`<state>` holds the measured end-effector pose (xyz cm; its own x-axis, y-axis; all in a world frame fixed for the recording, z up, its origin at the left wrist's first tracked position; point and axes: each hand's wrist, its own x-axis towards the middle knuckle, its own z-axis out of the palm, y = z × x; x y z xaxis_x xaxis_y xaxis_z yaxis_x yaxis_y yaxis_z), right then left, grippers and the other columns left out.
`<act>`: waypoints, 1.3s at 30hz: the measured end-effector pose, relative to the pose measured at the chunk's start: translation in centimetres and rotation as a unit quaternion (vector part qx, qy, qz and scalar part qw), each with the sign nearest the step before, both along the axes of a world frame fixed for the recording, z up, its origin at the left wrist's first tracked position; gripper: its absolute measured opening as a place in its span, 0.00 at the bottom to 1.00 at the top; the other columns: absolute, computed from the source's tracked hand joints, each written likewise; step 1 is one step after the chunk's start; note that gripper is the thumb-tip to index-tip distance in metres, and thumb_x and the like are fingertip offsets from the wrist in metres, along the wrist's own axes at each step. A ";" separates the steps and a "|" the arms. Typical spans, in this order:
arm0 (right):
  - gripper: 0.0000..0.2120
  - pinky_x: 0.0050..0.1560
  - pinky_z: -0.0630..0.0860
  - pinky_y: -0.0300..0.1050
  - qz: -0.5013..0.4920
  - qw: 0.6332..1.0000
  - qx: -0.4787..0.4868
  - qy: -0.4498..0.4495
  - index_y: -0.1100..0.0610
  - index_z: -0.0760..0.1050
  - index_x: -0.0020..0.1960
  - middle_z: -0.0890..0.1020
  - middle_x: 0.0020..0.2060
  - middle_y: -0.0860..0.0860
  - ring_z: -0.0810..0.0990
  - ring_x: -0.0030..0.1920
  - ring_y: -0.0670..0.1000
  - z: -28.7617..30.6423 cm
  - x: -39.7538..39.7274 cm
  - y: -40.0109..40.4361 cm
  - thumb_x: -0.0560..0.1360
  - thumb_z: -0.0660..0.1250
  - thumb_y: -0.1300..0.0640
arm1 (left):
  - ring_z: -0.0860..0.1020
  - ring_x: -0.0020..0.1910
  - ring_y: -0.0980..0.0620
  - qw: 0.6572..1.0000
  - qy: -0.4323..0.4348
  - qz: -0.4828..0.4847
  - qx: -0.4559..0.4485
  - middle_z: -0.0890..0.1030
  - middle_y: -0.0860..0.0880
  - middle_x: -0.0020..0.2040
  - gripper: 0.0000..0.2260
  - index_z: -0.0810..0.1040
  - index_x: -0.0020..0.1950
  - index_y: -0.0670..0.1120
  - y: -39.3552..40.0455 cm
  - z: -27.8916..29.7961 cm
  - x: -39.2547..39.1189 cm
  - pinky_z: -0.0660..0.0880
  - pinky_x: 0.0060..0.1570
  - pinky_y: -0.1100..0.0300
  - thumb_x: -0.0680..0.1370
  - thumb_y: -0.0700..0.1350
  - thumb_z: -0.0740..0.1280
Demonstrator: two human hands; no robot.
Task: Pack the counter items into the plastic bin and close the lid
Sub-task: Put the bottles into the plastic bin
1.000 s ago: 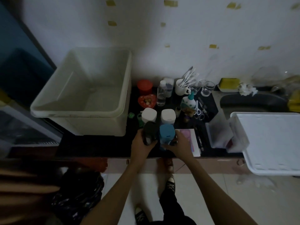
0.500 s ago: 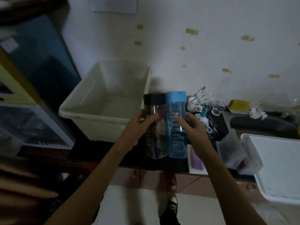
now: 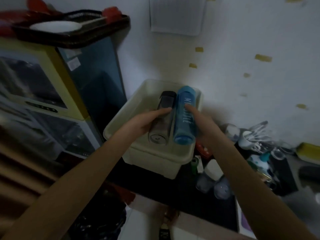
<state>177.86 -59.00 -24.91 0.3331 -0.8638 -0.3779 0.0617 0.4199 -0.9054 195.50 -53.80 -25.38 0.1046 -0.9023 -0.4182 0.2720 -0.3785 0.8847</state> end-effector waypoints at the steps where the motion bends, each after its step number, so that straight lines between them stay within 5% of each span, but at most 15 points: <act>1: 0.14 0.45 0.83 0.49 0.002 1.000 0.002 0.002 0.58 0.75 0.51 0.85 0.43 0.55 0.86 0.41 0.52 -0.6 1.0 -1.2 0.76 0.70 0.48 | 0.83 0.48 0.47 1.000 -0.006 0.019 0.011 0.85 0.43 0.52 0.14 0.80 0.57 0.43 -1.1 -0.3 0.8 0.82 0.50 0.55 0.75 0.47 0.73; 5: 0.27 0.46 0.82 0.51 0.006 0.999 0.009 0.043 0.59 0.73 0.64 0.83 0.53 0.55 0.84 0.49 0.55 -4.2 5.8 -6.5 0.72 0.73 0.45 | 0.82 0.56 0.42 0.994 -0.030 0.089 0.050 0.83 0.41 0.57 0.22 0.77 0.64 0.40 -6.8 -2.9 4.2 0.81 0.52 0.51 0.74 0.50 0.74; 9: 0.28 0.30 0.77 0.43 0.002 0.995 0.057 0.086 0.65 0.70 0.63 0.81 0.53 0.59 0.82 0.41 0.54 -8.6 10.1 -10.6 0.72 0.75 0.48 | 0.81 0.42 0.45 0.983 -0.080 0.119 0.118 0.82 0.41 0.47 0.24 0.76 0.63 0.36 -11.1 -7.6 7.1 0.80 0.45 0.52 0.74 0.50 0.74; 11: 0.28 0.34 0.78 0.47 0.003 0.988 0.102 0.113 0.67 0.70 0.63 0.79 0.52 0.60 0.81 0.43 0.57 -10.7 11.5 -12.0 0.74 0.74 0.50 | 0.79 0.39 0.45 0.975 -0.096 0.111 0.165 0.80 0.42 0.43 0.23 0.76 0.62 0.35 -12.7 -10.0 8.1 0.78 0.41 0.53 0.74 0.50 0.73; 14: 0.22 0.47 0.78 0.54 0.004 0.975 0.177 0.137 0.66 0.71 0.62 0.78 0.49 0.59 0.79 0.45 0.58 -14.0 13.1 -13.5 0.77 0.70 0.51 | 0.78 0.48 0.43 0.964 -0.114 0.097 0.220 0.79 0.41 0.50 0.23 0.76 0.62 0.36 -14.8 -14.3 9.6 0.77 0.47 0.50 0.75 0.50 0.73; 18: 0.27 0.50 0.79 0.56 -0.024 0.961 0.226 0.157 0.65 0.69 0.66 0.79 0.57 0.61 0.80 0.56 0.62 -18.7 14.4 -15.1 0.76 0.70 0.49 | 0.80 0.53 0.39 0.959 -0.122 0.092 0.238 0.81 0.39 0.57 0.26 0.76 0.65 0.39 -17.7 -19.9 11.4 0.80 0.50 0.48 0.71 0.49 0.76; 25: 0.42 0.55 0.80 0.57 -0.057 0.945 0.188 0.261 0.62 0.73 0.63 0.79 0.59 0.59 0.81 0.55 0.61 -28.5 15.3 -16.8 0.59 0.79 0.37 | 0.81 0.53 0.43 0.965 -0.156 0.076 0.195 0.81 0.44 0.57 0.22 0.76 0.60 0.40 -19.9 -25.3 11.8 0.80 0.52 0.46 0.70 0.46 0.77; 29: 0.33 0.53 0.78 0.48 -0.042 0.930 0.138 0.339 0.61 0.70 0.67 0.77 0.62 0.58 0.78 0.60 0.59 -24.9 16.4 -15.6 0.70 0.75 0.44 | 0.78 0.59 0.42 0.953 -0.242 0.067 0.167 0.78 0.43 0.62 0.26 0.72 0.66 0.42 -20.1 -25.7 11.7 0.77 0.58 0.47 0.71 0.45 0.76; 32: 0.34 0.59 0.77 0.51 -0.033 0.923 0.083 0.374 0.60 0.68 0.70 0.76 0.65 0.58 0.77 0.63 0.59 -25.3 17.0 -15.5 0.73 0.71 0.42 | 0.74 0.65 0.41 0.928 -0.338 0.019 0.153 0.73 0.41 0.68 0.29 0.66 0.72 0.41 -19.9 -26.1 11.7 0.74 0.63 0.49 0.75 0.46 0.73; 36: 0.29 0.59 0.78 0.50 0.001 0.920 0.032 0.391 0.60 0.70 0.70 0.78 0.64 0.58 0.78 0.61 0.58 -26.1 17.5 -15.8 0.78 0.64 0.41 | 0.73 0.64 0.41 0.884 -0.442 -0.040 0.147 0.69 0.42 0.70 0.24 0.63 0.74 0.39 -19.8 -26.4 11.9 0.72 0.55 0.57 0.80 0.44 0.65; 39: 0.28 0.59 0.77 0.52 0.012 0.927 -0.007 0.375 0.58 0.65 0.74 0.77 0.65 0.58 0.78 0.62 0.59 -26.0 17.6 -16.0 0.80 0.63 0.45 | 0.73 0.61 0.36 0.838 -0.534 -0.076 0.080 0.69 0.35 0.66 0.21 0.65 0.69 0.34 -19.7 -26.7 11.9 0.72 0.58 0.49 0.79 0.38 0.65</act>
